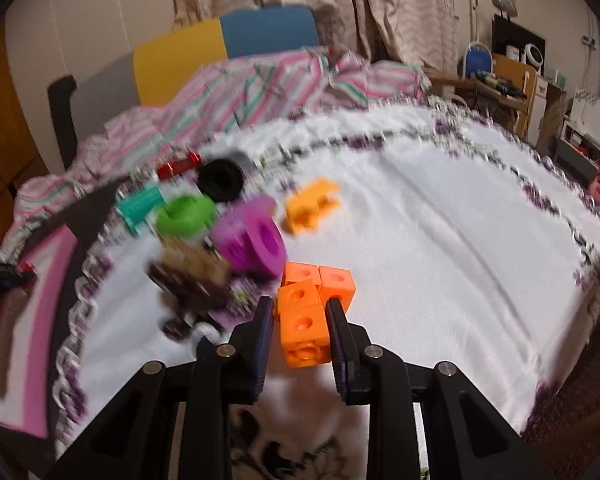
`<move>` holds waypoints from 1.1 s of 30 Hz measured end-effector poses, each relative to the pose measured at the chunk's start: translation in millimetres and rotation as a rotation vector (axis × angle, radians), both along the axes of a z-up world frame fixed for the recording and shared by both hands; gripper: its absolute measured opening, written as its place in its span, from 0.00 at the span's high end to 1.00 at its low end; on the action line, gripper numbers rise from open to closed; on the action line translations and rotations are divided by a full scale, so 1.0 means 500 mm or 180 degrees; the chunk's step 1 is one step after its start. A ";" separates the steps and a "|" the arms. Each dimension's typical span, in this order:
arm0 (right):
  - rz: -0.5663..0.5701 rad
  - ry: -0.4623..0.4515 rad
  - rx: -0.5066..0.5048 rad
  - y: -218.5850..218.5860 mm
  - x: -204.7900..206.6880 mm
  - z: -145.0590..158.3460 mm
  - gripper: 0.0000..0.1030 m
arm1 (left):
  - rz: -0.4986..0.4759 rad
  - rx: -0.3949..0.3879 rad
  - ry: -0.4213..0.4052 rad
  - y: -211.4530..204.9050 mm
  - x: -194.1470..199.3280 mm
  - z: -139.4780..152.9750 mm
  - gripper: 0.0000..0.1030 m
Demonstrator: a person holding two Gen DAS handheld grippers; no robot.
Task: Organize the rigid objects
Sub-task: 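Carry the red block into the pink tray and open the left gripper while the right holds the cubes, then lower the orange cube stack into the tray and open the right gripper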
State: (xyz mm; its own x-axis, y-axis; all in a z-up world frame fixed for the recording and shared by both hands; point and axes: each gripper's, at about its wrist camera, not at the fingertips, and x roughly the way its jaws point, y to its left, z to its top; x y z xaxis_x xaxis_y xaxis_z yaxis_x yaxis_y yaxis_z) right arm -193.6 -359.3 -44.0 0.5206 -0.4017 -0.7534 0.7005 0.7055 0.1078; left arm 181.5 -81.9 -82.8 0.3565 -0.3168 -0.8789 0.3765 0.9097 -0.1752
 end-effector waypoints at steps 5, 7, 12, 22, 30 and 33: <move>0.0236 -0.0166 -0.0080 0.032 0.055 0.055 0.74 | 0.0051 -0.0090 0.0075 0.019 0.001 0.000 0.79; 0.0359 -0.0209 -0.0085 0.051 0.079 0.067 0.74 | 0.0064 -0.0135 0.0062 0.028 -0.007 0.007 0.75; 0.0700 -0.0304 0.0005 0.105 0.146 0.082 0.74 | 0.0146 -0.0215 0.0068 0.057 -0.022 0.022 0.74; 0.1638 -0.0250 0.0026 0.242 0.356 0.091 0.74 | 0.0233 -0.0378 0.0057 0.118 -0.104 0.059 0.72; 0.2161 -0.0032 0.0088 0.334 0.513 0.052 0.74 | 0.0260 -0.0361 0.0030 0.164 -0.189 0.064 0.70; 0.2235 0.0094 0.0170 0.352 0.557 0.027 0.74 | 0.0261 -0.0404 0.0067 0.178 -0.215 0.062 0.70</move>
